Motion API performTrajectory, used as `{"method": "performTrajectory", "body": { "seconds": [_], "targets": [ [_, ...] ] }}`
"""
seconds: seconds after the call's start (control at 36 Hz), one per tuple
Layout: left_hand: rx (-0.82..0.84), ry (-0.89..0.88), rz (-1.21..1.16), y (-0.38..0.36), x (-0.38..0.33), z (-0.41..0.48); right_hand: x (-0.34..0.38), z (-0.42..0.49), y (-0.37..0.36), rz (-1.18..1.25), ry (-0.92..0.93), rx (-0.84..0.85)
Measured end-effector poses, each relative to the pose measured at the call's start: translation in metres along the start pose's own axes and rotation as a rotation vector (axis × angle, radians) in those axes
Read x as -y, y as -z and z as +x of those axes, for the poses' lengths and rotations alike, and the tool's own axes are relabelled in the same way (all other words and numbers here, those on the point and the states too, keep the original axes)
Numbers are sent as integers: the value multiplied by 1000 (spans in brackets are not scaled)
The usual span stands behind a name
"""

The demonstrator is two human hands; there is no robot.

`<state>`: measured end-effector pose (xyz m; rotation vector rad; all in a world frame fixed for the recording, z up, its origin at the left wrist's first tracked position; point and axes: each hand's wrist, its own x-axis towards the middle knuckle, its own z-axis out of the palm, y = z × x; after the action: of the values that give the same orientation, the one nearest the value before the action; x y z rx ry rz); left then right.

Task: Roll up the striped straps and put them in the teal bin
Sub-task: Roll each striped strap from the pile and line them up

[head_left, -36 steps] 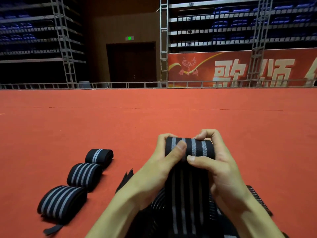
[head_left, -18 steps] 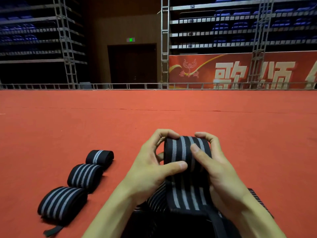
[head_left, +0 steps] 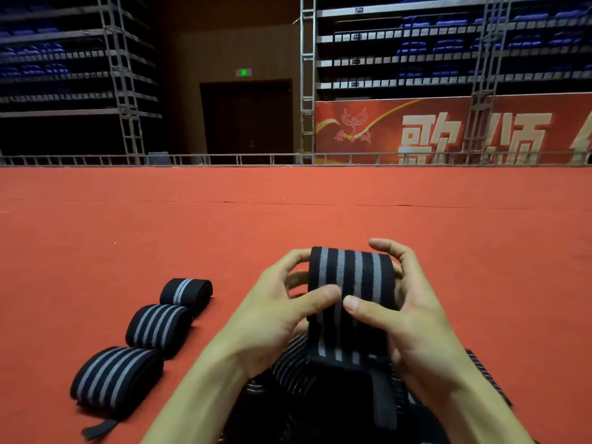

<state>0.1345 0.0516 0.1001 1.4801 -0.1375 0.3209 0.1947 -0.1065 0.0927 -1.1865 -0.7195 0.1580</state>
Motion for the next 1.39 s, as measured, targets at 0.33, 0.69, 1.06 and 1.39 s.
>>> {"method": "performTrajectory", "body": {
  "seconds": [0.33, 0.69, 1.06, 1.39],
  "targets": [
    [60, 11, 79, 2, 4, -2, -6, 2, -2, 25, -51, -60],
    [-56, 25, -56, 11, 4, 1, -11, 3, 1, 8, -66, -5],
    [-38, 49, -32, 15, 14, 6, -21, 3, 13, -121, -30, 8],
    [-15, -26, 153, 24, 25, 6, -20, 2, 22, -129, -154, 68]
  ]
}}
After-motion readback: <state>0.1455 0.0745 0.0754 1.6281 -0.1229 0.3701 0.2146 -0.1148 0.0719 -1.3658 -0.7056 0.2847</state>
